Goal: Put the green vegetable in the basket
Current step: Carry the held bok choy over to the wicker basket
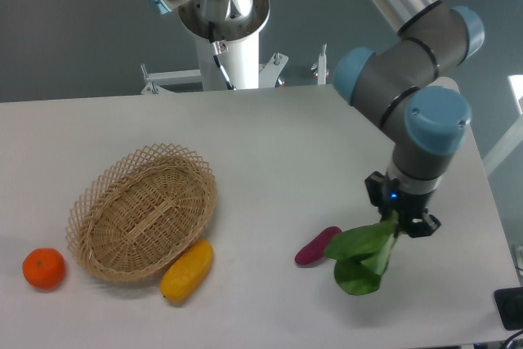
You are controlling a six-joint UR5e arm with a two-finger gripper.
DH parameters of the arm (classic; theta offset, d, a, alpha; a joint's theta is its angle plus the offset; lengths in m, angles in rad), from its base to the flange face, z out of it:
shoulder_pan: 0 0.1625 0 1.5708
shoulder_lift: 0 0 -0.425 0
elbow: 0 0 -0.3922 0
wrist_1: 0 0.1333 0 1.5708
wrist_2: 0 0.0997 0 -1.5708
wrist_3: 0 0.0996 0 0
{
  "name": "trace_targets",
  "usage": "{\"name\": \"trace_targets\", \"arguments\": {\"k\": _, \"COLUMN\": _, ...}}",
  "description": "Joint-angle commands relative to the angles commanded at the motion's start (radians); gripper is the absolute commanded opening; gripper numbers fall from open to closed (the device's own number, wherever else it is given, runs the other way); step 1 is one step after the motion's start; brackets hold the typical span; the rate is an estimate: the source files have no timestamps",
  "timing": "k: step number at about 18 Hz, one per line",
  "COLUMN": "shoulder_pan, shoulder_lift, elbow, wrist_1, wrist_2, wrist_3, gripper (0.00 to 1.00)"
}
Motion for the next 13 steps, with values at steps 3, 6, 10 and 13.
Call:
{"name": "trace_targets", "arguments": {"k": 3, "shoulder_pan": -0.049, "shoulder_lift": 0.037, "elbow": -0.054, "wrist_1": 0.002, "wrist_2": 0.003, "wrist_3": -0.046, "gripper": 0.36}}
{"name": "trace_targets", "arguments": {"k": 6, "shoulder_pan": -0.094, "shoulder_lift": 0.089, "elbow": -0.126, "wrist_1": 0.008, "wrist_2": 0.003, "wrist_3": -0.071, "gripper": 0.36}}
{"name": "trace_targets", "arguments": {"k": 10, "shoulder_pan": -0.190, "shoulder_lift": 0.156, "elbow": -0.222, "wrist_1": 0.060, "wrist_2": 0.005, "wrist_3": -0.127, "gripper": 0.36}}
{"name": "trace_targets", "arguments": {"k": 13, "shoulder_pan": -0.258, "shoulder_lift": 0.179, "elbow": -0.265, "wrist_1": 0.117, "wrist_2": 0.009, "wrist_3": -0.155, "gripper": 0.36}}
